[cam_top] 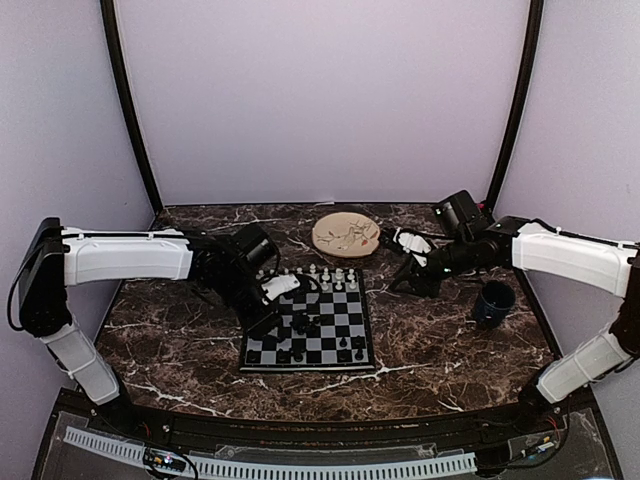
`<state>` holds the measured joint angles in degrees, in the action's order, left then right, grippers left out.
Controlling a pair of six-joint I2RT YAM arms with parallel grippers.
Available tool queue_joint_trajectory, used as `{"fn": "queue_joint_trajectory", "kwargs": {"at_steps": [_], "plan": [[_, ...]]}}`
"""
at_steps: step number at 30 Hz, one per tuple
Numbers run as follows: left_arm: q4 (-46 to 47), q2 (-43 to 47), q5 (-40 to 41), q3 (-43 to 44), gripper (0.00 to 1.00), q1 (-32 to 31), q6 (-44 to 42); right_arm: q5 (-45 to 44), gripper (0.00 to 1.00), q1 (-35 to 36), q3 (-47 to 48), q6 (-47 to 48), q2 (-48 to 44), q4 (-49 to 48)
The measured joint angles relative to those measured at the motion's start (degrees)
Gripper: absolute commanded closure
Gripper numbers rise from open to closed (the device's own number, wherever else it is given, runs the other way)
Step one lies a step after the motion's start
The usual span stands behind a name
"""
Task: Set up the chess pieces on the board
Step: Pick up the bishop from the chessboard.
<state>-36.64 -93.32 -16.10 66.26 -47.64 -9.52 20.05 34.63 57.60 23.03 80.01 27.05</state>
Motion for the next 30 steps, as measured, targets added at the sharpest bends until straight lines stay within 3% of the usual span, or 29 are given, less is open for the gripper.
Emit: {"fn": "queue_joint_trajectory", "kwargs": {"at_steps": [9, 23, 30], "plan": [[-0.26, -5.27, 4.87, 0.0, 0.53, -3.89, -1.44, 0.96, 0.68, -0.2, -0.57, -0.02, -0.83, -0.94], [2.27, -6.93, 5.35, 0.17, 0.53, -5.05, -1.68, 1.22, 0.68, -0.22, -0.57, -0.11, -0.81, -1.18], [2.25, -7.93, 4.44, 0.42, 0.59, -5.29, -1.92, 1.46, 0.68, -0.24, -0.57, -0.22, -0.7, -1.2]]}}
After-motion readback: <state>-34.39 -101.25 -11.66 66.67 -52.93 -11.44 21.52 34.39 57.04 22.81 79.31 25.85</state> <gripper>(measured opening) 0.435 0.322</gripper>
